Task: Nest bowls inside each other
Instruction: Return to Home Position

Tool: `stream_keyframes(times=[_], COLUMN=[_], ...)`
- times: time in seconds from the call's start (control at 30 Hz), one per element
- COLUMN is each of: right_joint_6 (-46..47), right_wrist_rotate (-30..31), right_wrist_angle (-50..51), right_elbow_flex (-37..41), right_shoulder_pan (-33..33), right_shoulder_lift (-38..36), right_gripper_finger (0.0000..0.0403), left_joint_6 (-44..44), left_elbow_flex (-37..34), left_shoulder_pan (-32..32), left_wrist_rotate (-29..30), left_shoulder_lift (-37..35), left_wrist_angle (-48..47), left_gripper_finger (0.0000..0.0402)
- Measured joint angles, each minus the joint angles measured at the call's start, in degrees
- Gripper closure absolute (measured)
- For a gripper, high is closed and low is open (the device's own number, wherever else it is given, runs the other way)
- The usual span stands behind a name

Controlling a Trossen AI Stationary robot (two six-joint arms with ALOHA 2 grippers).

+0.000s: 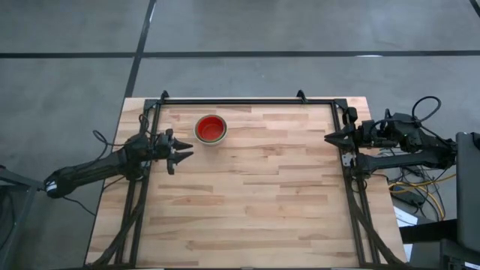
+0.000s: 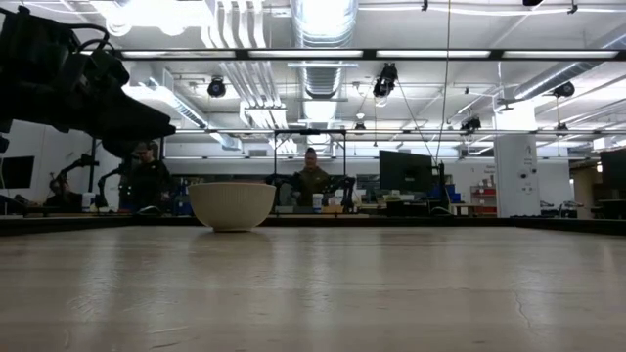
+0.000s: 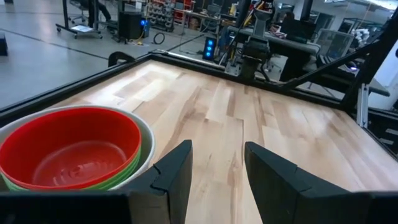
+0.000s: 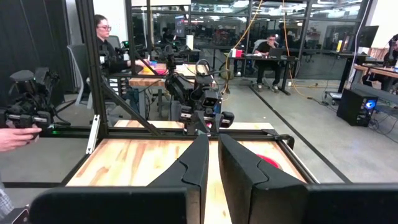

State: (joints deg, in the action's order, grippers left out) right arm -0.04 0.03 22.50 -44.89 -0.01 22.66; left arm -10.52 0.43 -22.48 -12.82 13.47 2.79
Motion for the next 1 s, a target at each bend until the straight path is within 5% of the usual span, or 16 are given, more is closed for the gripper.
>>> stream_keyframes(times=[1.0], right_joint_6=[0.0], right_wrist_rotate=[0.0], right_wrist_angle=[0.0], right_elbow_flex=[0.0], right_shoulder_pan=[0.0], right_shoulder_lift=[0.0], right_gripper_finger=[0.0369], left_joint_6=[4.3], left_elbow_flex=[0.1], left_shoulder_pan=[0.0], left_wrist_rotate=[0.0], left_shoulder_lift=[0.0], left_wrist_angle=[0.4], left_gripper_finger=[0.0250])
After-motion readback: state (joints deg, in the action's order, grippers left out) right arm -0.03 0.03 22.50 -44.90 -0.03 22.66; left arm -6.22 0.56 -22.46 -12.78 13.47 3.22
